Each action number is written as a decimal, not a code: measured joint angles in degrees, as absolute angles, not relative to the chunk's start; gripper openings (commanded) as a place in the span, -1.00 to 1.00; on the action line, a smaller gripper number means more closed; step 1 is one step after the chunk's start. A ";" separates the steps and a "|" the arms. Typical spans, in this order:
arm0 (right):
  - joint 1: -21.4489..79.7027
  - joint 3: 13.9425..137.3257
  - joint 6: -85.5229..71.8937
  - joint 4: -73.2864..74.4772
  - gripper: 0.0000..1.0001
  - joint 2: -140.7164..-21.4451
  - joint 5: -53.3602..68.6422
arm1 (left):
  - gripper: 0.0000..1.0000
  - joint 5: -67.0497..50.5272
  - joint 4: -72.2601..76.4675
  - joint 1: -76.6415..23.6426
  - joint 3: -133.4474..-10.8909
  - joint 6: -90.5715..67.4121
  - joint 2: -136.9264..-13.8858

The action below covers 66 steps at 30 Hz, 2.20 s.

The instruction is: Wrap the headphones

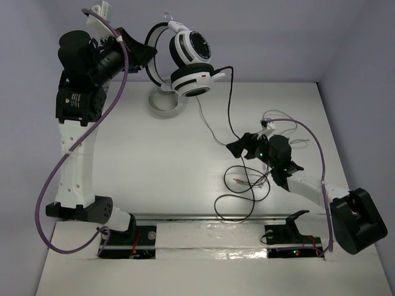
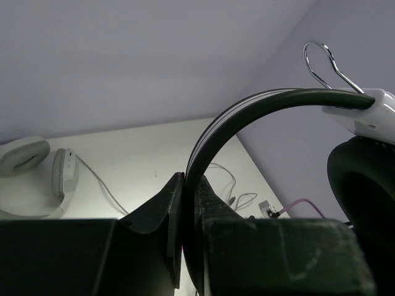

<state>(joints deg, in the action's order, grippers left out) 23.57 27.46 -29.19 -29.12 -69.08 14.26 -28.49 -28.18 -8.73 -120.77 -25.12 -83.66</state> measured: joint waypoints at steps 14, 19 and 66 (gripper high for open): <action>23.57 25.54 -32.10 -32.38 0.16 -73.67 17.82 | -1.00 -28.75 -25.63 -8.51 -115.48 -26.89 -85.12; 23.59 25.91 -33.28 -35.62 0.70 -74.91 18.59 | -1.00 -29.30 -22.44 -8.51 -108.88 -27.86 -83.72; 31.22 50.94 -27.42 -0.30 -1.00 -75.31 1.08 | -1.00 -17.50 -14.72 -6.57 -86.89 -31.44 -84.64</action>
<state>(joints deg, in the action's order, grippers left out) 31.22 50.94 -27.42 -0.30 -75.31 1.08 -17.50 -14.72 -6.57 -86.89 -31.44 -84.64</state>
